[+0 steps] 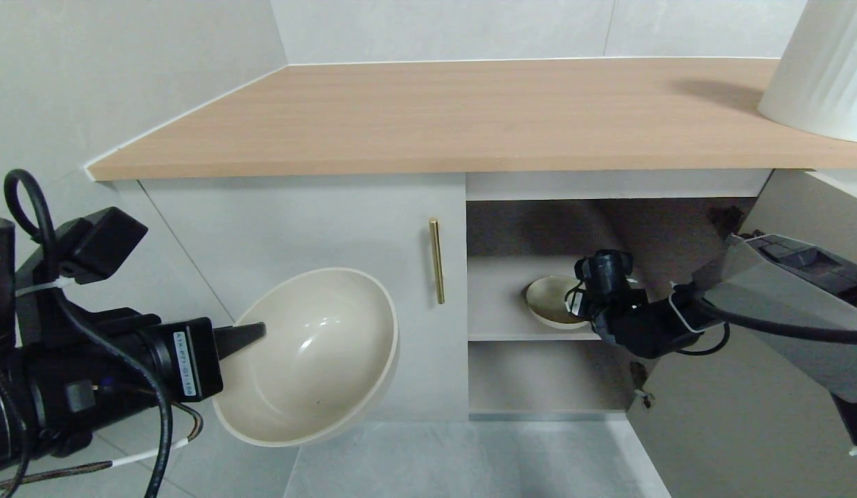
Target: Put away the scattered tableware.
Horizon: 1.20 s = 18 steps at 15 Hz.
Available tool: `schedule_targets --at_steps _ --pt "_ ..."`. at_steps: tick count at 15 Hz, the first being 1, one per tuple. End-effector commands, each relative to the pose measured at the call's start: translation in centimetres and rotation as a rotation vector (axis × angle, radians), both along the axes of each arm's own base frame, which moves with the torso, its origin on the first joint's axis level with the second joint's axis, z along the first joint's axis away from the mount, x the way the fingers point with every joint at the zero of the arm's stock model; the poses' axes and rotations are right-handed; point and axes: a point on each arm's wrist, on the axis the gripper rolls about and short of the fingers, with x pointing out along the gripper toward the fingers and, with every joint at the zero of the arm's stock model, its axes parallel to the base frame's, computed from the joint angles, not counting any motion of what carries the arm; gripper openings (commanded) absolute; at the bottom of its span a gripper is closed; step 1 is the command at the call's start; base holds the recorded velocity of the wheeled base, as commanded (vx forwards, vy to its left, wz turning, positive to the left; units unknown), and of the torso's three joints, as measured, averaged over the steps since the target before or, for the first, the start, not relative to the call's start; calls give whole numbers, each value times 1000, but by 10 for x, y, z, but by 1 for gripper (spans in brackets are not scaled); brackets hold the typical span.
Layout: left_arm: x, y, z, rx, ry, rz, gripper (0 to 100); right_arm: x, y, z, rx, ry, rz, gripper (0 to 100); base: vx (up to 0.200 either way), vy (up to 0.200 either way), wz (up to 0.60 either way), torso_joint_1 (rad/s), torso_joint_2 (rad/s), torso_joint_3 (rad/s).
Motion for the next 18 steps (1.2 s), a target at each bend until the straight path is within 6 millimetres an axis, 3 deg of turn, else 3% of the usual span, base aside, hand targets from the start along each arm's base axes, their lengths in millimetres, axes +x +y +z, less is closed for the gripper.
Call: schedule_targets --at_steps 1,6,9,10,12,13,18 --pt "1 0 -1 1 3 0 0 0 0 0 1 -2 -1 100 0 0 0 0 0 0" --pt "3 -1 -2 4 9 0 0 -3 -1 21 28 -68 4 100 0 0 0 0 0 0" --pt "12 -6 -4 27 15 -8 0 -32 -1 57 71 -84 91 100 0 0 0 0 0 0" --pt "21 -11 -8 51 11 -19 0 -55 1 76 114 -77 192 100 0 0 0 0 0 0" --pt "35 -19 -14 66 7 -26 0 -81 3 96 155 -53 317 100 0 0 0 0 0 0" --pt "45 -30 -21 72 4 -49 0 -110 7 118 186 -18 425 100 0 0 0 0 0 0" --pt "56 -61 -50 174 76 -127 0 -180 19 152 147 14 613 100 0 0 0 0 0 0"
